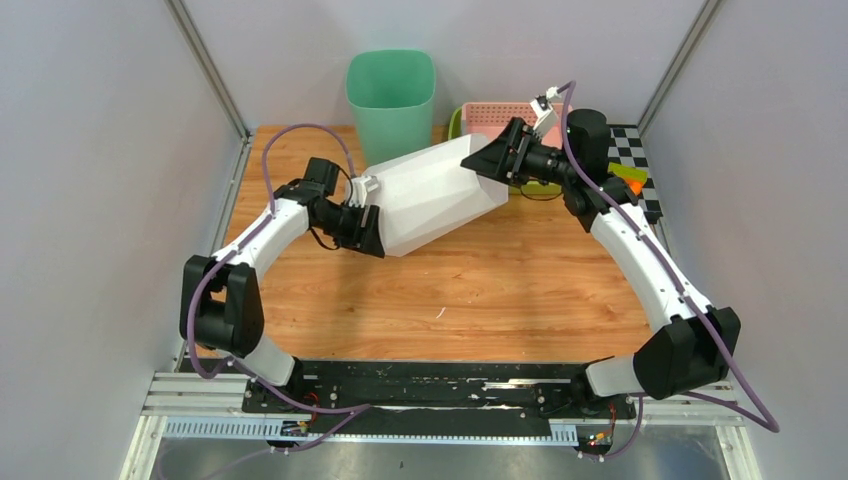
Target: Turn the large container upside down
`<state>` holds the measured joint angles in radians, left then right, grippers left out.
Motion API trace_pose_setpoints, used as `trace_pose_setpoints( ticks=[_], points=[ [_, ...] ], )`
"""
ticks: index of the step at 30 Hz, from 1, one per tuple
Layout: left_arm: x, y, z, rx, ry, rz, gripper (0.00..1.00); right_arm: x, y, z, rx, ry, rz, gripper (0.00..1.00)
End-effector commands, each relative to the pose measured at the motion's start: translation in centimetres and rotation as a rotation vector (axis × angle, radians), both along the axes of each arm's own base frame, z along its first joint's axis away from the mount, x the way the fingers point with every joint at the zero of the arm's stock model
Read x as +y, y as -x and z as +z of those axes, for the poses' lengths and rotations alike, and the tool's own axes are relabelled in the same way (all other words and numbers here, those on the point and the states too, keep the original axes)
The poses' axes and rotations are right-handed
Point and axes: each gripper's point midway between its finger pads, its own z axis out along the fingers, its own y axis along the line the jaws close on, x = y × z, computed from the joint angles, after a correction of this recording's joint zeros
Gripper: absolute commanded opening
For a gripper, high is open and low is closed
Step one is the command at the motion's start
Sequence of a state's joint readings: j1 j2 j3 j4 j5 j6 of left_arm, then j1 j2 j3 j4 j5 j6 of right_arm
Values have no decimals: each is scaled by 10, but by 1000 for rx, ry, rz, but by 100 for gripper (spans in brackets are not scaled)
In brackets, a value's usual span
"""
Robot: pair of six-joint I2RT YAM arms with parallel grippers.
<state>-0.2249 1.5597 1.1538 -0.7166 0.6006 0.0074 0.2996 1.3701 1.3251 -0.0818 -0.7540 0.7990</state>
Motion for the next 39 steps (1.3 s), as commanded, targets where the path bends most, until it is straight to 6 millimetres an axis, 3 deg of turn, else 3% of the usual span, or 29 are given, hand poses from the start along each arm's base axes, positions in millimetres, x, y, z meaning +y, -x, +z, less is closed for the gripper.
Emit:
trace_pose_setpoints(
  ticks=[1, 9, 19, 29, 39],
  points=[
    [-37, 2, 22, -84, 140, -174, 61, 27, 42, -17, 95, 2, 179, 77],
    [-34, 4, 10, -41, 114, -195, 61, 25, 41, -14, 70, 18, 176, 77],
    [-31, 10, 7, -38, 102, -205, 62, 27, 34, -8, 50, 21, 163, 77],
    [-33, 9, 11, -41, 114, -205, 62, 35, 5, -9, 29, 32, 130, 77],
    [-34, 9, 18, -61, 121, -210, 63, 51, -22, 5, -12, 21, 123, 77]
  ],
)
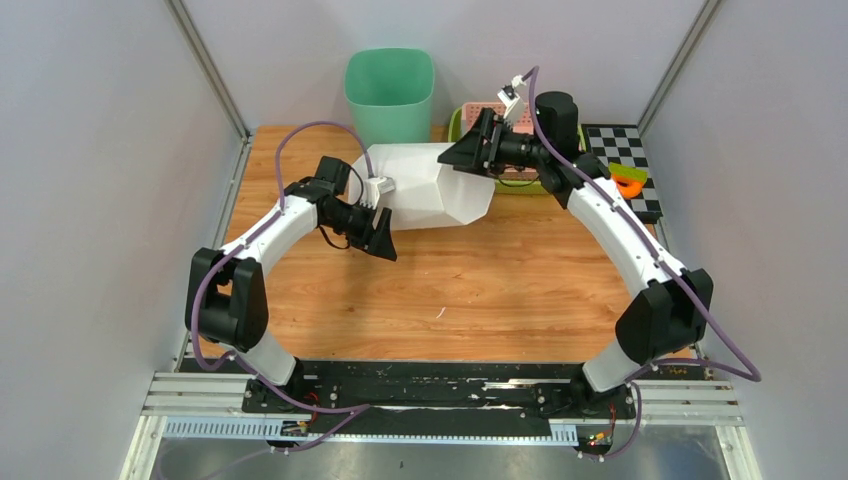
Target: Turn the large container upside down
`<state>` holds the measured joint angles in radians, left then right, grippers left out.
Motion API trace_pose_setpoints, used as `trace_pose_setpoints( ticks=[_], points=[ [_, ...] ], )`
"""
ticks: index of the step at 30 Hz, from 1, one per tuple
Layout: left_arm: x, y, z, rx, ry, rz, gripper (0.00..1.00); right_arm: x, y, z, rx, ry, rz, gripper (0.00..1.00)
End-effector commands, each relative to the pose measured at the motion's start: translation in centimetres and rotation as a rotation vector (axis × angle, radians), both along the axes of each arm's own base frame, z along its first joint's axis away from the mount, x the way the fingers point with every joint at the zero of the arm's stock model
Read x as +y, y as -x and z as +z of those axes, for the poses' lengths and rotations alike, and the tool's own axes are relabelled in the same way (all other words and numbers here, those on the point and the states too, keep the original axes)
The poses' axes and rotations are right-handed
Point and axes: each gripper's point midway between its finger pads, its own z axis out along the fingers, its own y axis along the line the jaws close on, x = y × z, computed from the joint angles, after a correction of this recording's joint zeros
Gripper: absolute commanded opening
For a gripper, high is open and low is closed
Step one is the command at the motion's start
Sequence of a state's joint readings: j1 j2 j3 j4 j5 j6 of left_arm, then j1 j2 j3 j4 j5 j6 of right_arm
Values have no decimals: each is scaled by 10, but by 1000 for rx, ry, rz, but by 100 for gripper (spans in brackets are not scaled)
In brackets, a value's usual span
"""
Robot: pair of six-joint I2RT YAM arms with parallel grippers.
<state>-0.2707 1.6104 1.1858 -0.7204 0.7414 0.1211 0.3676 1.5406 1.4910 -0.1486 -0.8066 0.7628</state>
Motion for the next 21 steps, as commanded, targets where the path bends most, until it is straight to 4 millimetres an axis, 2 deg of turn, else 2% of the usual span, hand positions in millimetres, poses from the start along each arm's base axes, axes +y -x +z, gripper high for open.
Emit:
trace_pose_setpoints(
  ticks=[1, 8, 21],
  points=[
    [-4, 0, 13, -37, 26, -23, 63, 15, -14, 13, -55, -10, -2, 77],
    [-4, 3, 15, -36, 29, -37, 64, 33, -25, 13, -63, -11, 12, 77],
    [-1, 10, 51, -158, 51, -60, 71, 71, -40, 0, -64, -3, 56, 77]
  ],
)
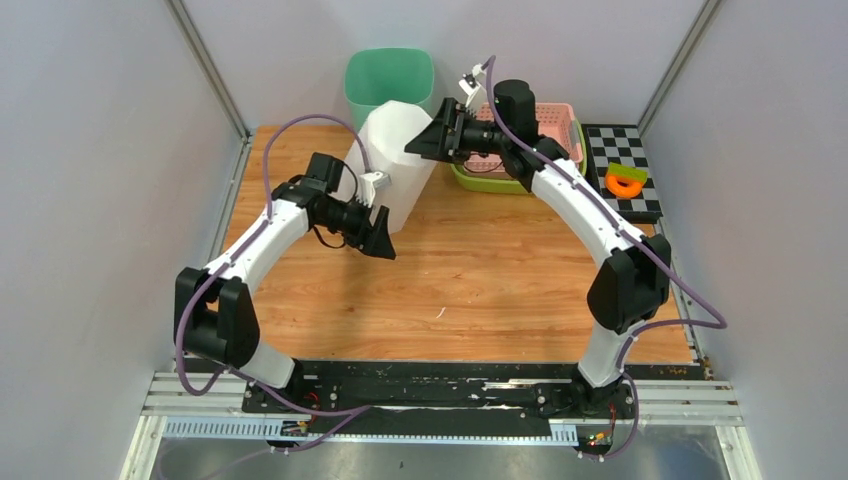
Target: Turn the large container upside down
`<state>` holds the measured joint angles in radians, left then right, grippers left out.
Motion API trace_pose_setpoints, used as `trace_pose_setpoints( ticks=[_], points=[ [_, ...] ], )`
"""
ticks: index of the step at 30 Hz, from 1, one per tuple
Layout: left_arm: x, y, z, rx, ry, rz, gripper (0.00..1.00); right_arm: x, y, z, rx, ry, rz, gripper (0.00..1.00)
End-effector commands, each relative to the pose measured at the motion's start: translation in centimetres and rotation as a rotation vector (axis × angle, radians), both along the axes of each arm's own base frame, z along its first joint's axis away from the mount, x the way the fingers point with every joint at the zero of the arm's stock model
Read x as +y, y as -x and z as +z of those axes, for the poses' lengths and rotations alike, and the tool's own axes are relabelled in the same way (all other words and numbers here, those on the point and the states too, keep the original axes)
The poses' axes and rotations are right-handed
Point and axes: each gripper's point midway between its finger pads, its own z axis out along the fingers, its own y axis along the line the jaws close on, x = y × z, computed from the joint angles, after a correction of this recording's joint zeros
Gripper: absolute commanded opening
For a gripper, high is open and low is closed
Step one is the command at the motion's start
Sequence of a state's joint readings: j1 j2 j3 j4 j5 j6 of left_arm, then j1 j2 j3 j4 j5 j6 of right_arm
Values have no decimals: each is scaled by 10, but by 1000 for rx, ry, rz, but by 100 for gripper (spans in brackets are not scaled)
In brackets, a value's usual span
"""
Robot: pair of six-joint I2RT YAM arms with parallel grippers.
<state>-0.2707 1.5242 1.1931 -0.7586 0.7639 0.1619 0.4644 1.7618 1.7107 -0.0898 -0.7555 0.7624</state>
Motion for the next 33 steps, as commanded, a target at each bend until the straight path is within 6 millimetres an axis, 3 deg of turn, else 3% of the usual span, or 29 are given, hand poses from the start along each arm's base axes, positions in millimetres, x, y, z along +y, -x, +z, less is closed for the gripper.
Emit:
trace_pose_setpoints(
  ticks=[1, 12, 25, 30, 33],
  points=[
    [-1, 1, 26, -92, 22, -22, 71, 15, -6, -4, -6, 8, 10, 77],
    [8, 2, 42, -169, 27, 11, 71, 19, -8, -4, -11, 5, 24, 78],
    [14, 10, 81, -305, 48, 51, 73, 17, 11, 35, -101, -48, 91, 78],
    [14, 4, 107, -388, 62, 64, 73, 9, 27, 42, -136, -38, 119, 79],
    [16, -5, 136, -480, 69, 90, 75, -2, 39, 39, -173, -4, 147, 82]
  ],
)
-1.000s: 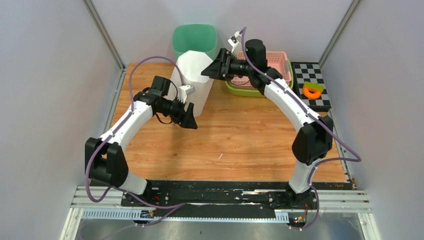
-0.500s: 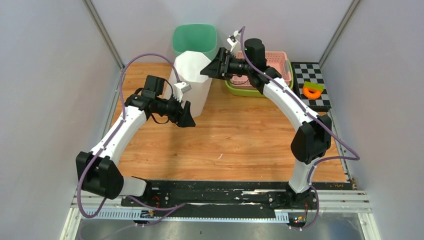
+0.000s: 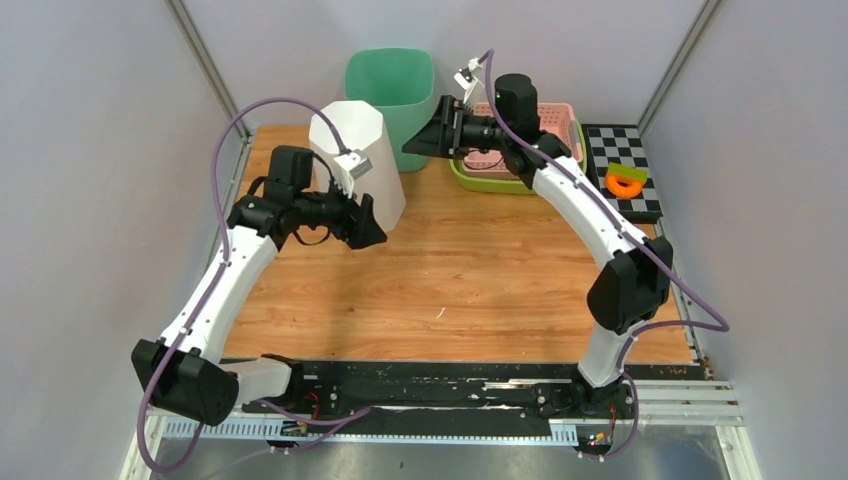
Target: Turn the large container upside down
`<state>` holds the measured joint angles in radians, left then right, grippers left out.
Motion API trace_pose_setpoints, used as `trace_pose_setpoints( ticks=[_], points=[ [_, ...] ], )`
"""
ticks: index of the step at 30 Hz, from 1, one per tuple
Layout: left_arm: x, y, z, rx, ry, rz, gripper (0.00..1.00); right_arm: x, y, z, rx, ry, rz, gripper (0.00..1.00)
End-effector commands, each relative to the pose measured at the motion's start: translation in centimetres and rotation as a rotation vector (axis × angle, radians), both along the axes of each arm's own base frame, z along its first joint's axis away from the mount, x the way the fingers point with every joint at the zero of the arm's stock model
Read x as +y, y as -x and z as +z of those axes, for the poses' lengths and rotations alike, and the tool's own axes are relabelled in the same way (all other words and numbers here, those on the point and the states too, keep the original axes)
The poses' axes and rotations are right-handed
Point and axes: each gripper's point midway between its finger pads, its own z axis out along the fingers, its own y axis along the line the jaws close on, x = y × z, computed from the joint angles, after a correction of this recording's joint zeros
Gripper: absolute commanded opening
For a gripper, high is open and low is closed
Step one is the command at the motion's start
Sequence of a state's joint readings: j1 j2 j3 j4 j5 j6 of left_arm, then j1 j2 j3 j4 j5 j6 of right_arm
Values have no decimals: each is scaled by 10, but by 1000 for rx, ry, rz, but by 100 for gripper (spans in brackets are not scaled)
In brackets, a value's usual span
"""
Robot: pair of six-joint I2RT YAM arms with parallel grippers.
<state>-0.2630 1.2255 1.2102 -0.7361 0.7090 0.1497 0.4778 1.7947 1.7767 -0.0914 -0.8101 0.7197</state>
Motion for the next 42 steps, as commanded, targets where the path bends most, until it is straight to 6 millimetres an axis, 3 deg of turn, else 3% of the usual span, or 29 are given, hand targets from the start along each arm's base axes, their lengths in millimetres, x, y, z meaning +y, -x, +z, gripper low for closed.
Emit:
trace_pose_setpoints(
  ticks=[1, 6, 12, 17, 26, 36, 42],
  points=[
    [4, -20, 56, -185, 27, 61, 78, -18, 39, 24, -118, 18, 80, 83],
    [13, -45, 106, -359, 36, 161, 99, -57, 56, 11, -220, 90, 71, 88],
    [11, -69, 134, -418, 58, 201, 100, -122, 71, -1, -312, 130, -5, 96],
    [15, -100, 140, -472, 24, 274, 100, -153, 91, -12, -367, 155, -32, 98],
    [18, -157, 129, -510, -51, 359, 100, -154, 125, -22, -479, 127, 41, 100],
    [9, -186, 81, -484, -189, 350, 100, -149, 137, -34, -488, 77, 96, 100],
    [9, -200, 70, -494, -228, 394, 100, -147, 144, -34, -496, 40, 128, 100]
  ],
)
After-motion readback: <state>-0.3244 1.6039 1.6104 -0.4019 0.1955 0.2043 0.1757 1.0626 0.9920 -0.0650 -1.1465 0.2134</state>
